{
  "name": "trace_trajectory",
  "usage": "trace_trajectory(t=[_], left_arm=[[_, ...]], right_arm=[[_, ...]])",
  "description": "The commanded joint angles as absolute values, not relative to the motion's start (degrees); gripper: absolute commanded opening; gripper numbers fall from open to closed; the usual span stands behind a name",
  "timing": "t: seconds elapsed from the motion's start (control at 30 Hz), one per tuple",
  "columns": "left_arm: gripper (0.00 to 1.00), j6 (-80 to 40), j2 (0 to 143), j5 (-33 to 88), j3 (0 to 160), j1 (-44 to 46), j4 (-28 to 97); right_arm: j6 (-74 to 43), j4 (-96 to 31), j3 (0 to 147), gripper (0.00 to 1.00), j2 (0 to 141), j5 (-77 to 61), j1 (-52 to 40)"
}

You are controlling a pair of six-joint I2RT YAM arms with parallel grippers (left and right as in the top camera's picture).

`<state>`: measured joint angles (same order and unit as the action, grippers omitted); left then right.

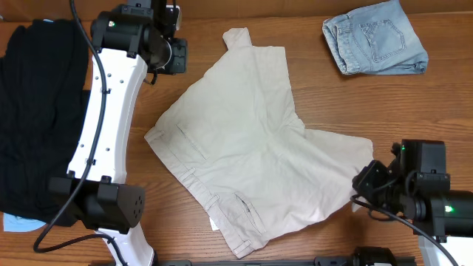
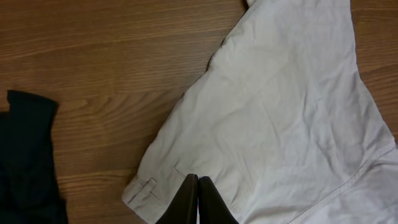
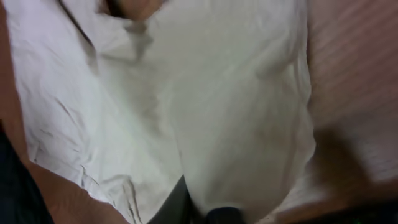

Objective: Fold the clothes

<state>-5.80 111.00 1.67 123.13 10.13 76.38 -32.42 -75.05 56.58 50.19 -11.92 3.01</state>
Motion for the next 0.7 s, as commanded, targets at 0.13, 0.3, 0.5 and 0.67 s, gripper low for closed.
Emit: trace_trajectory(t=[0.13,0.3,0.5,0.67], left_arm=[[0.04,-4.7,110.7,2.8,119.6,9.9,76.4],[0.04,-4.7,111.3,2.8,117.7,9.3,75.2],[0.04,-4.7,111.4,2.8,114.7,9.4,71.9],[0.04,-4.7,111.4,3.6,111.2,9.4,70.3]], right_arm=[[-31.5,-60.0,58.3,0.12,55.3,-11.2,0.8],[-31.1,-44.0,58.3,0.13,65.4,-11.1,-4.0],[-31.8,-21.0,58.3,0.14,82.0,-11.7,-9.6],[-34.6,-2.6,58.3,0.15,91.3,-13.8,-11.8]])
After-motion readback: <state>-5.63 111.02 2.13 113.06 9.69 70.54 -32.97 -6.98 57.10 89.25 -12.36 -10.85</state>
